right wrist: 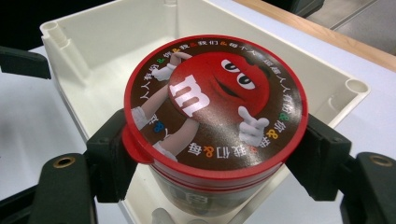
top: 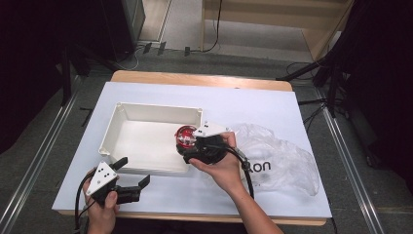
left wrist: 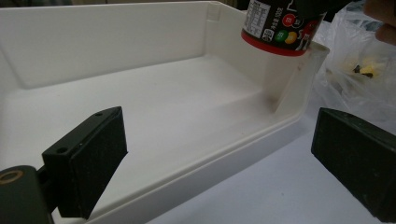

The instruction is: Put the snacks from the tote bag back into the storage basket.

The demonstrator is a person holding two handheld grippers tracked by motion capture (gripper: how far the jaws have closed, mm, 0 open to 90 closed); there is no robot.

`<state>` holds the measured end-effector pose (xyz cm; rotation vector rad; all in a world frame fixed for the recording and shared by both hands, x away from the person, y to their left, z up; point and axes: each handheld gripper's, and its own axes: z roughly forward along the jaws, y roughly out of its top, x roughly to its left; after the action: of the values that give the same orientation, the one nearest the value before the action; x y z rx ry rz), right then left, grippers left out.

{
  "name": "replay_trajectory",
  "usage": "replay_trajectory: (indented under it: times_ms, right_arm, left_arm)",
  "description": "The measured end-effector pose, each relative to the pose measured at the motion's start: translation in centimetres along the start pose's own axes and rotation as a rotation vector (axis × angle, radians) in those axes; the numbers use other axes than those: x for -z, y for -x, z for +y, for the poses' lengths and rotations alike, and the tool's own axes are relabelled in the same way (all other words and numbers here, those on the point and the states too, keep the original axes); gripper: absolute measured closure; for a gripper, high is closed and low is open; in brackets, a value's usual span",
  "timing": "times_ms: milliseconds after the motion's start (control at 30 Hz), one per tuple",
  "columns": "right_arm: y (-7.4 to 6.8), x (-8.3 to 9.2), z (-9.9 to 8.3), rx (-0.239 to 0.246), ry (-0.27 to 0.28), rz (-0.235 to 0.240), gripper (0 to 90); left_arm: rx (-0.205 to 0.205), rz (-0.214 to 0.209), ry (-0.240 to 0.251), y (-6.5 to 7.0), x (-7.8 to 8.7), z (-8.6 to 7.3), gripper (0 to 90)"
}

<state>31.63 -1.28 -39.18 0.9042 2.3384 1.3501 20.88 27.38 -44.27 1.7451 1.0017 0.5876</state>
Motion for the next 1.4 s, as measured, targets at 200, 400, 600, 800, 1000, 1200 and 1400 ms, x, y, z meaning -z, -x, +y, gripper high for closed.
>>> replay_trajectory:
  times_ms: [200, 400, 600, 800, 1000, 1200, 1400]
  right_arm:
    - [0.1, -0.4, -0.3, 0.003, -0.017, 0.002, 26.1]
    - [0.0, -0.8, -0.6, 0.016, -0.034, -0.001, 26.1]
    - [-0.1, -1.0, -0.8, 0.031, -0.054, 0.001, 26.1]
    - [-0.1, -1.3, -1.0, 0.038, -0.068, -0.005, 26.0]
    - [0.0, -1.7, -1.3, 0.044, -0.088, -0.014, 26.0]
    - [-0.2, -1.9, -1.3, 0.056, -0.105, -0.022, 26.0]
    - [-0.5, -2.0, -1.4, 0.081, -0.114, -0.038, 26.0]
  left_arm:
    - [0.000, -0.002, -0.001, 0.0, 0.0, 0.0, 3.5]
    - [0.002, -0.002, -0.005, 0.0, -0.1, -0.1, 3.5]
    - [0.004, 0.001, -0.005, -0.1, 0.0, -0.1, 3.5]
    - [0.005, -0.001, -0.006, -0.1, -0.1, -0.1, 3.5]
    - [0.001, 0.000, -0.008, -0.1, -0.1, -0.2, 3.5]
    - [0.005, 0.001, -0.008, -0.1, -0.1, -0.2, 3.5]
    - [0.004, 0.001, -0.009, -0.2, -0.2, -0.2, 3.5]
